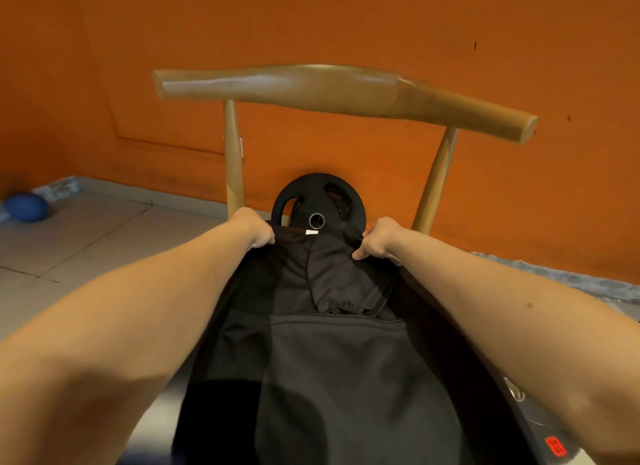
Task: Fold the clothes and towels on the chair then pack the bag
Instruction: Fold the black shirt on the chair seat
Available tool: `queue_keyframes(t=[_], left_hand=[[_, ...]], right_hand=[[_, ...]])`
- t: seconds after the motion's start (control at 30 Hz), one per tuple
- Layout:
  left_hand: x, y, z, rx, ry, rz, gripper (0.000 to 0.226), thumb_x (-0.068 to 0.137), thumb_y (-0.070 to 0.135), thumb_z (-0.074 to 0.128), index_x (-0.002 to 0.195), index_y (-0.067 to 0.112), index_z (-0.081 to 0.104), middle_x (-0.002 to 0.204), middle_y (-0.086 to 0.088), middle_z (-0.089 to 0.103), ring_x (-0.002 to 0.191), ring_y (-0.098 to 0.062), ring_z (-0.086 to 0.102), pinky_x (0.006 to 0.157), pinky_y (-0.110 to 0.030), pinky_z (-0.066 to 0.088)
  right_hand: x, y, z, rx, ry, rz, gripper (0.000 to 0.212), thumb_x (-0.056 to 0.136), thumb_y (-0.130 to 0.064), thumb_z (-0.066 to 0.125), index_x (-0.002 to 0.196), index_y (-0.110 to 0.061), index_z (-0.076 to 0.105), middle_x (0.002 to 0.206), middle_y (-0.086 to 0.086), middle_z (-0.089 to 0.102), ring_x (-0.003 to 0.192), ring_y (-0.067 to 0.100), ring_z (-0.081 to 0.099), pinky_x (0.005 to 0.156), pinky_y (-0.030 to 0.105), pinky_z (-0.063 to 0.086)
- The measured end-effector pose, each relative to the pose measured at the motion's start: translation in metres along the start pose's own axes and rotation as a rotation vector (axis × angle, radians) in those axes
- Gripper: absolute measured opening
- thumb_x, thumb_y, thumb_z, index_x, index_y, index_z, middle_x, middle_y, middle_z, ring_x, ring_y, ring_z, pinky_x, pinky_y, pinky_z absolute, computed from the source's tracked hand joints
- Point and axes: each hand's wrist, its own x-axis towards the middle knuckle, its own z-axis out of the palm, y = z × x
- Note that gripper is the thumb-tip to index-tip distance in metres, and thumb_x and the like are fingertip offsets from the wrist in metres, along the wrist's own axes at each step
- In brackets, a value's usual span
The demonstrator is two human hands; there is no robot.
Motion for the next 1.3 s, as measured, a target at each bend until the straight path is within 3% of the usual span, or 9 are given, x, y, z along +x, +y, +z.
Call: queue_keyframes(t=[0.17,0.3,0.47,0.67,0.77,0.93,1.1,1.2,1.3], left_hand=[[-0.005,0.01,-0.002,-0.279,0.021,0.108,0.04,0.096,0.01,0.068,0.133,0.0,0.058,0.133,-0.016,0.06,0.126,-0.035,0.056,0.093,-0.031,0.044],[-0.02,0.02,-0.019,-0.448,0.086,0.202,0.014,0.093,0.01,0.071,0.097,0.013,0.058,0.1,-0.01,0.067,0.104,-0.031,0.066,0.074,-0.032,0.049],[-0.061,0.019,-0.051,-0.533,0.111,0.334,0.015,0.09,0.015,0.074,0.093,0.016,0.059,0.102,-0.014,0.07,0.095,-0.028,0.067,0.09,-0.042,0.054],[-0.152,-0.011,-0.079,-0.465,0.12,0.48,0.027,0.089,0.019,0.076,0.085,0.015,0.05,0.08,-0.007,0.056,0.076,-0.018,0.054,0.074,-0.033,0.043],[-0.203,-0.037,-0.077,-0.482,0.052,0.524,0.019,0.09,0.008,0.074,0.093,0.004,0.055,0.088,-0.009,0.072,0.083,-0.017,0.068,0.074,-0.026,0.049],[-0.257,-0.099,-0.052,-0.344,-0.034,0.518,0.017,0.093,0.009,0.071,0.092,0.007,0.055,0.088,-0.007,0.069,0.09,-0.027,0.067,0.082,-0.046,0.055],[-0.277,-0.147,-0.033,-0.142,-0.174,0.603,0.031,0.088,0.014,0.075,0.11,0.03,0.058,0.116,0.025,0.064,0.112,0.009,0.057,0.099,-0.021,0.047],[-0.282,-0.154,-0.031,0.023,-0.219,0.684,0.049,0.085,0.04,0.078,0.127,0.044,0.053,0.139,0.031,0.046,0.131,0.01,0.039,0.112,-0.023,0.032],[-0.286,-0.15,-0.025,0.137,-0.056,0.846,0.017,0.091,0.035,0.074,0.104,0.04,0.065,0.132,0.029,0.052,0.129,0.01,0.039,0.115,-0.025,0.032]], right_hand=[[0.006,0.006,-0.005,0.079,0.129,-0.105,0.027,0.084,-0.017,0.084,0.089,-0.013,0.058,0.089,0.008,0.058,0.08,0.022,0.054,0.068,0.028,0.042],[-0.009,0.004,-0.024,0.169,0.216,-0.17,0.025,0.086,-0.016,0.082,0.094,-0.01,0.059,0.09,0.012,0.063,0.079,0.024,0.058,0.069,0.033,0.046],[-0.059,0.0,-0.048,0.231,0.312,-0.291,0.027,0.085,-0.014,0.082,0.081,-0.015,0.055,0.086,0.011,0.066,0.081,0.027,0.063,0.063,0.031,0.045],[-0.152,0.008,-0.053,0.305,0.359,-0.392,0.029,0.088,-0.013,0.079,0.086,-0.018,0.051,0.082,0.0,0.061,0.073,0.014,0.057,0.058,0.025,0.039],[-0.196,0.024,-0.039,0.357,0.349,-0.415,0.028,0.089,-0.01,0.076,0.089,-0.018,0.049,0.085,0.0,0.064,0.076,0.013,0.062,0.059,0.02,0.042],[-0.244,0.074,0.003,0.33,0.238,-0.45,0.039,0.087,-0.006,0.076,0.109,-0.028,0.053,0.099,-0.006,0.07,0.093,0.009,0.068,0.084,0.029,0.055],[-0.277,0.108,0.02,0.133,0.029,-0.467,0.074,0.084,0.0,0.07,0.141,-0.039,0.045,0.129,-0.017,0.056,0.118,0.002,0.056,0.105,0.025,0.049],[-0.288,0.11,0.022,0.023,0.06,-0.566,0.048,0.086,-0.013,0.076,0.123,-0.039,0.059,0.13,-0.025,0.049,0.121,-0.011,0.047,0.101,0.008,0.038],[-0.296,0.112,0.026,-0.037,0.167,-0.648,0.022,0.088,-0.023,0.078,0.094,-0.036,0.063,0.121,-0.026,0.051,0.117,-0.006,0.052,0.099,0.01,0.042]])
